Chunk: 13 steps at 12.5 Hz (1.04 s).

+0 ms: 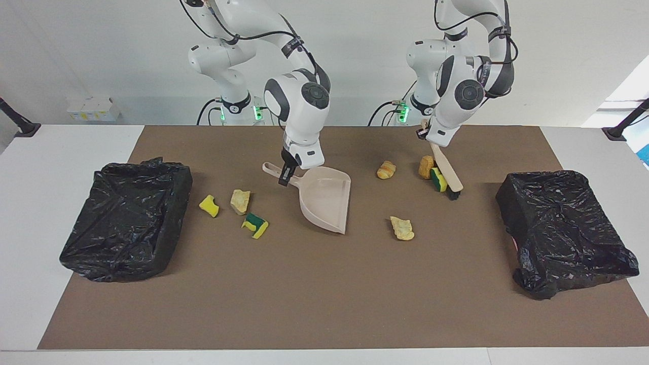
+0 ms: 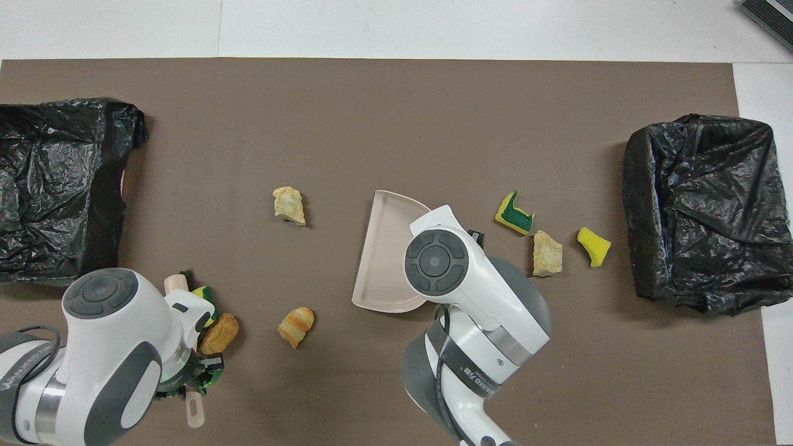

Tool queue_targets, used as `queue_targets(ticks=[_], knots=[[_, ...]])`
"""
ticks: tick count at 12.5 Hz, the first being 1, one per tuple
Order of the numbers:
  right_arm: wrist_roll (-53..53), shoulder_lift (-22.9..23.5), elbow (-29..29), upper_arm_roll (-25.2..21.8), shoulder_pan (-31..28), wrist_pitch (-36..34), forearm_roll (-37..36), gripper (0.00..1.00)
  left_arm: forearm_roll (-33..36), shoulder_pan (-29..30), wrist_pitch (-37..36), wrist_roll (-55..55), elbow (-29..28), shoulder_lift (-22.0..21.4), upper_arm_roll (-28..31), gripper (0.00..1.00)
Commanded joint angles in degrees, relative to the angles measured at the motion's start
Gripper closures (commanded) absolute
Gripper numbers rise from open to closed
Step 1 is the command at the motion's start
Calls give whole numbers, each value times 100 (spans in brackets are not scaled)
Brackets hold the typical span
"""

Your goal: Sweep and dump trash in bin

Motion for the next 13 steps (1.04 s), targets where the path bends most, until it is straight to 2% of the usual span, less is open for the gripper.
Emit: queue_targets(ticks=[1,4,6,9,12,13], knots=[[502,-50,-79,37,83,118,172,100,-52,-385,-171,-353,-255,-312,4,100],[713,-41,-62,29,91,135,181,100,-157,-702,-111,-485,-396,-348,-4,100],[785,-15,-18,29,91,162,172,100,-718,-712,-15,-450,-369,-304,-4,100],[793,-15,-18,37,100,171,172,100,-1123,-958,283,-424,-326,-207,-4,100],[917,187,-53,37,206,513,172,100,-1457,-1290,696,-406,-19,293,-13,100],[769,214,-79,37,188,609,172,100,-1623,-1370,933,-406,-9,338,-13,100]])
